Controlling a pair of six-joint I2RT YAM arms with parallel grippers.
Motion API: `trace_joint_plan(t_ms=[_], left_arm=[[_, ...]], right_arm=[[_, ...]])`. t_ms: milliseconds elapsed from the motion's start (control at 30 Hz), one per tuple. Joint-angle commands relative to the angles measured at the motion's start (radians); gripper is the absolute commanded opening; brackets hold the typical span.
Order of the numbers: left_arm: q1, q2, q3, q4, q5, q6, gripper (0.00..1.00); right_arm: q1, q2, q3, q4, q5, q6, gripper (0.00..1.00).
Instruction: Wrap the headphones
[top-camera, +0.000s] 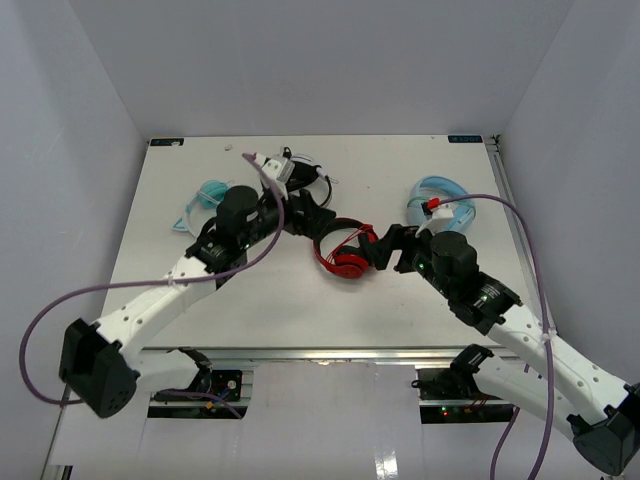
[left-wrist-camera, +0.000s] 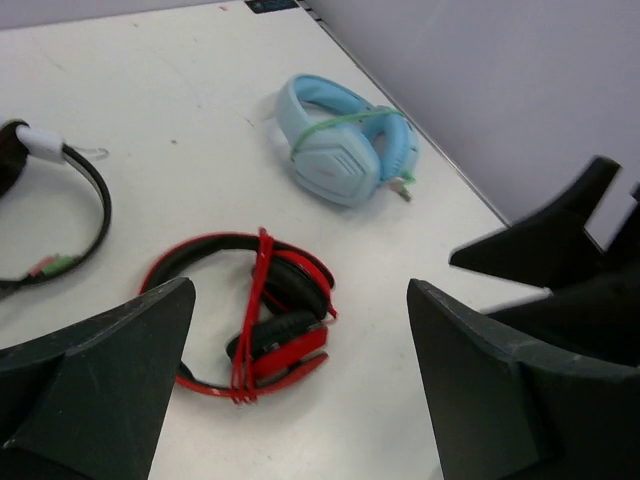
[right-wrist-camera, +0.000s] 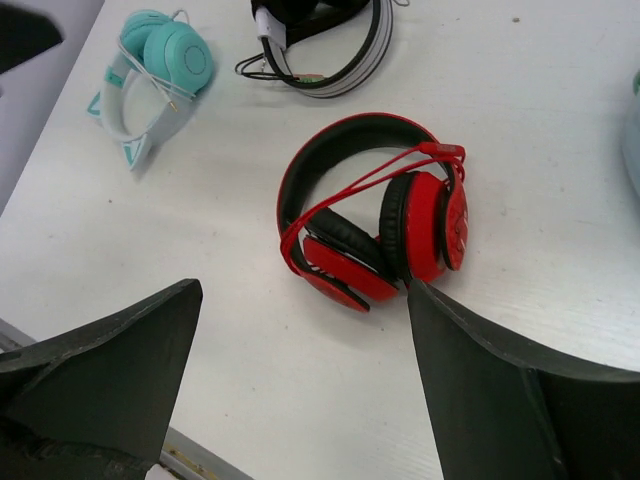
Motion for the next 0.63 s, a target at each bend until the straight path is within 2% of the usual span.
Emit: trace_joint_plan(t_ms=[0,133,333,600], left_arm=[[-0.06,-0.129,-0.18,0.063,-0.066,-0.104,0.98],[-0.129,-0.232,-0.317,0.116,-0.104,-0.082,0.98],[-0.146,-0.392,-0.481,0.213,-0.265,-0.017,0.98],[-0.151,-0.437,-0.501,0.202,-0.322,-0.015,0.98]], right_arm=[[0.003,-0.087,0.004,-0.096,0.057,-0.044,0.9],[0.002,-0.11,-0.056,-0.081,0.139,-0.048,0.9],[0.002,-0.087,-0.05,-0.064,0.05,-0.101,0.9],[0.002,-0.092,-0.07,-0.036,0.027,-0.107,0.9]])
